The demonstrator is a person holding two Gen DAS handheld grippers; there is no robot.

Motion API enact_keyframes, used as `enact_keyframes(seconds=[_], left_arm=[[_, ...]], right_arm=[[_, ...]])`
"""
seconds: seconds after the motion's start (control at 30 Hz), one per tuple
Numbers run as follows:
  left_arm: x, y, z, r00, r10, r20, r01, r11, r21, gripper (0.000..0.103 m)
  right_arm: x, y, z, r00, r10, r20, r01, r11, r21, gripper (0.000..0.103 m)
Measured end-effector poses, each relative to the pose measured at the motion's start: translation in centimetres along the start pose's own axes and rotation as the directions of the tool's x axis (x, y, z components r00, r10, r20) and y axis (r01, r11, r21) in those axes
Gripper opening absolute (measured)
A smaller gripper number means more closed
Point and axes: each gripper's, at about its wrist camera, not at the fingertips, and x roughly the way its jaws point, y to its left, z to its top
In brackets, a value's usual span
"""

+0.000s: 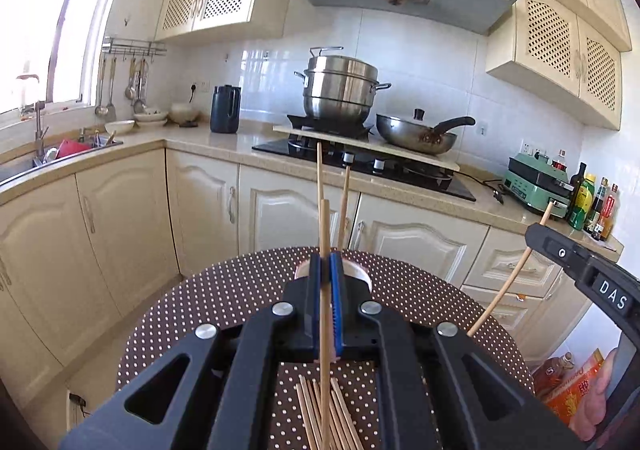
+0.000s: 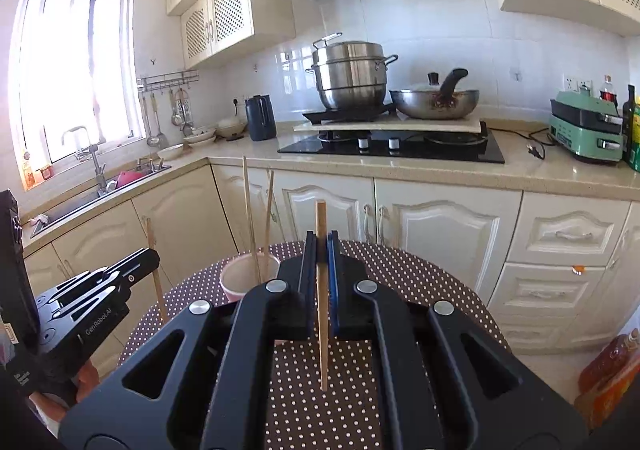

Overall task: Organize utensils
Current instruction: 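Raise both held chopsticks high and carry them over the pink cup, then lower the chopsticks into the pink cup and open both grippers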

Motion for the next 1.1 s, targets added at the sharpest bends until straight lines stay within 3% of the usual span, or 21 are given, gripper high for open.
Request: enact_keyframes(seconds=[0.17, 0.37, 0.6, 0.97, 1.1], left_arm=[[-0.5, -0.5, 2.2, 0.996, 0.048, 0.069, -0.05, 0.998, 0.025, 0.006], [-1.0, -1.3, 5.6, 0.976, 0.102, 0.194, -0.113, 0.992, 0.047, 0.006], [0.5, -2.1, 8.7, 0.959, 0.051, 0.277, -0.063, 0.997, 0.034, 0.006], [2.6, -2.1, 10.8, 0.928, 0.047, 0.371, -0.057, 0.998, 0.016, 0.006], [4.1, -1.7, 10.8, 0.925, 0.067, 0.375, -0.083, 0.996, 0.027, 0.006]], right_arm=[[0.2, 1.3, 2.0, 0.999, 0.015, 0.033, -0.014, 0.999, -0.034, 0.006], [-0.2, 3.6, 4.9, 0.995, 0.033, 0.091, -0.024, 0.995, -0.1, 0.006], [0.3, 4.8, 7.7, 0.989, 0.061, 0.137, -0.045, 0.992, -0.115, 0.006], [1.8, 5.5, 9.4, 0.977, 0.099, 0.19, -0.087, 0.994, -0.068, 0.006], [3.1, 5.5, 9.1, 0.975, 0.124, 0.185, -0.117, 0.992, -0.045, 0.006]])
